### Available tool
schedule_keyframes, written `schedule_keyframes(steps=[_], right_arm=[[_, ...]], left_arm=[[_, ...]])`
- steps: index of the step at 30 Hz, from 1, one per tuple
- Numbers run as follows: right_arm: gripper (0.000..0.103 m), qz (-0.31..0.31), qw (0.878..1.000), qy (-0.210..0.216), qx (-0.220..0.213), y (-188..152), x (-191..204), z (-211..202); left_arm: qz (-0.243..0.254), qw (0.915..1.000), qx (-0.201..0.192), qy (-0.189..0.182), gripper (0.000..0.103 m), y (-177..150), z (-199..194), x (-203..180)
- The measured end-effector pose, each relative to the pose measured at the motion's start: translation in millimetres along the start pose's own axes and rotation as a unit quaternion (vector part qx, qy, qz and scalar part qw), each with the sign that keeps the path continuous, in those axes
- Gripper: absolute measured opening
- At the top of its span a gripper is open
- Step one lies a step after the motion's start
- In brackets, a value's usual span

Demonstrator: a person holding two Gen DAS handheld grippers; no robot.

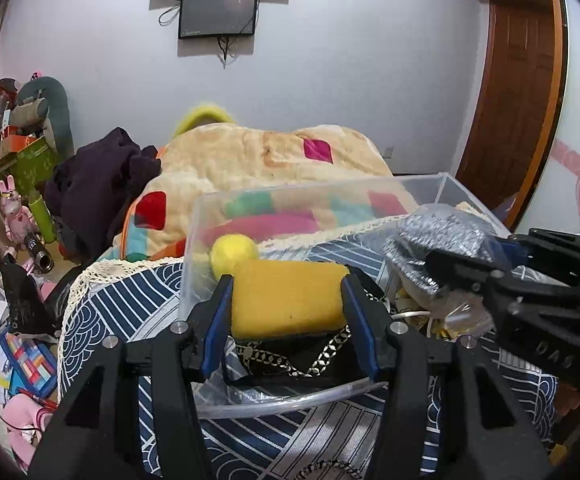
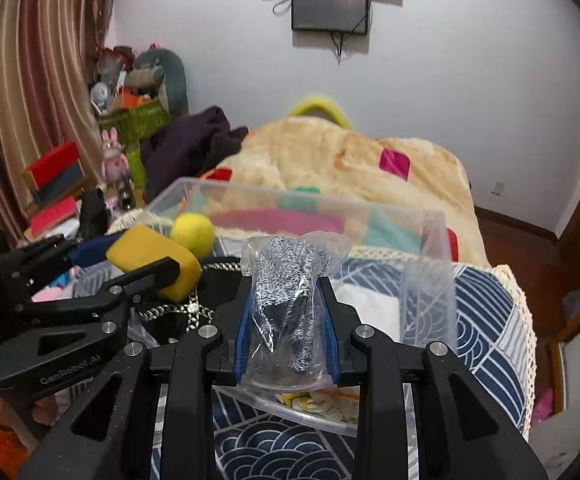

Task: Organize soft objects
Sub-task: 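Lower the sponge and plastic bag into the clear box and open both tools, then grasp the braided black-white cord with the left tool while the right tool grasps the green knit sock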

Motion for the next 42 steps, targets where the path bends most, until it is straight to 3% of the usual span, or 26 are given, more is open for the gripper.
schedule_keyframes(steps=[5,8,9,11,16,20,27,32,42], right_arm=[[0.029,-0.011,1.0,-0.008,0.004,-3,0,-2],[0.04,-0.014,1.0,-0.01,0.002,0,-3,-6],[0.047,-0.015,1.0,-0.014,-0.004,1,-3,-9],[0.052,-0.017,0.999,-0.022,-0.018,1,-3,-18],[0.055,-0.023,0.998,-0.029,-0.056,1,-4,-49],[0.07,-0.02,0.995,-0.033,-0.094,-2,-2,-79],[0.082,-0.023,0.991,-0.026,-0.126,-24,3,-113],[0.082,-0.024,0.994,-0.014,-0.107,-46,10,-113],[0.081,-0.004,0.999,0.043,0.002,-109,27,-72]], left_arm=[[0.001,1.0,0.004,-0.003,0.058,1,-1,-1],[0.0,0.9999,0.007,-0.01,0.067,1,-5,-2],[-0.001,0.9999,0.005,-0.013,0.068,1,-8,-2],[-0.002,0.9999,0.001,-0.015,0.07,2,-14,-2],[-0.003,0.9995,-0.022,-0.023,0.078,6,-41,-1],[-0.001,0.9984,-0.052,-0.022,0.09,4,-70,0],[0.005,0.9976,-0.067,-0.012,0.096,-18,-104,0],[0.013,0.9987,-0.048,-0.006,0.097,-46,-110,-3],[-0.003,0.9994,0.032,-0.012,0.097,-109,-90,-7]])
Point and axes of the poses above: each gripper's, at about its wrist camera, not at the fingertips, and z roughly the way its jaws point, x to its left, y to its top, the point moved 1 cm from there along z, roughly the way its jaws point, and after that the axes turned 1 degree about y, right-handed, at the moved point
